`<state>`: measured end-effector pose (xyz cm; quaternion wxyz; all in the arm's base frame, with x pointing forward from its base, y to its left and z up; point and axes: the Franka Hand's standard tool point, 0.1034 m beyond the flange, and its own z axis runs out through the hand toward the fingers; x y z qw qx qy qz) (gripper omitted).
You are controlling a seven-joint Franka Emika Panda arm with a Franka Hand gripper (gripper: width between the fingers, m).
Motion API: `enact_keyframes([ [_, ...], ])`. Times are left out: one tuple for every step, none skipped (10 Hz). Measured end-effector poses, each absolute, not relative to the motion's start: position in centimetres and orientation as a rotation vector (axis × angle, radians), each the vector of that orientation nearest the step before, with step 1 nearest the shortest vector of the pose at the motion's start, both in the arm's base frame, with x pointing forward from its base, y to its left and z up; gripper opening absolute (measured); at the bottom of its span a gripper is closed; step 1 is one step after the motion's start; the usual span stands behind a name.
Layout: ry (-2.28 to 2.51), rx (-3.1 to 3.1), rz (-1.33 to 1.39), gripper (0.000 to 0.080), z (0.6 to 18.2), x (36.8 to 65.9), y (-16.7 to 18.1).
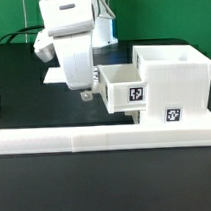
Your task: Assemble drawer
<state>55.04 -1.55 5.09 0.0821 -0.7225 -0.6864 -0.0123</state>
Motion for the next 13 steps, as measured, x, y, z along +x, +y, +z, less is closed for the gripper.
enact_keyframes([
  [-2.042, -2.157, -0.035, 0.0649, 4.8, 55.0, 0.2],
  [-2.036, -2.156, -0.03, 0.0649, 4.4, 54.8, 1.1],
  [-2.032, -2.157, -0.032, 0.0649, 3.9, 54.7, 1.1],
  [-2.018, -2.165, -0.021, 0.0649, 3.7, 54.4, 0.5],
  [-2.02, -2.164, -0.023, 0.0649, 3.7, 54.5, 0.5],
  [-2.02, -2.163, -0.023, 0.0649, 3.7, 54.5, 0.5],
  [-2.023, -2.16, -0.024, 0.0649, 3.6, 54.5, 0.8],
  [-2.039, -2.146, -0.03, 0.0649, 3.7, 54.8, 1.5],
  [-2.062, -2.131, -0.04, 0.0649, 4.0, 55.3, 2.5],
  [-2.034, -2.164, -0.041, 0.0649, 4.2, 55.5, 2.7],
  [-2.032, -2.166, -0.044, 0.0649, 4.4, 55.6, 3.1],
  [-2.031, -2.168, -0.044, 0.0649, 4.4, 55.6, 2.9],
  [-2.054, -2.147, -0.044, 0.0649, 4.5, 55.5, 1.4],
])
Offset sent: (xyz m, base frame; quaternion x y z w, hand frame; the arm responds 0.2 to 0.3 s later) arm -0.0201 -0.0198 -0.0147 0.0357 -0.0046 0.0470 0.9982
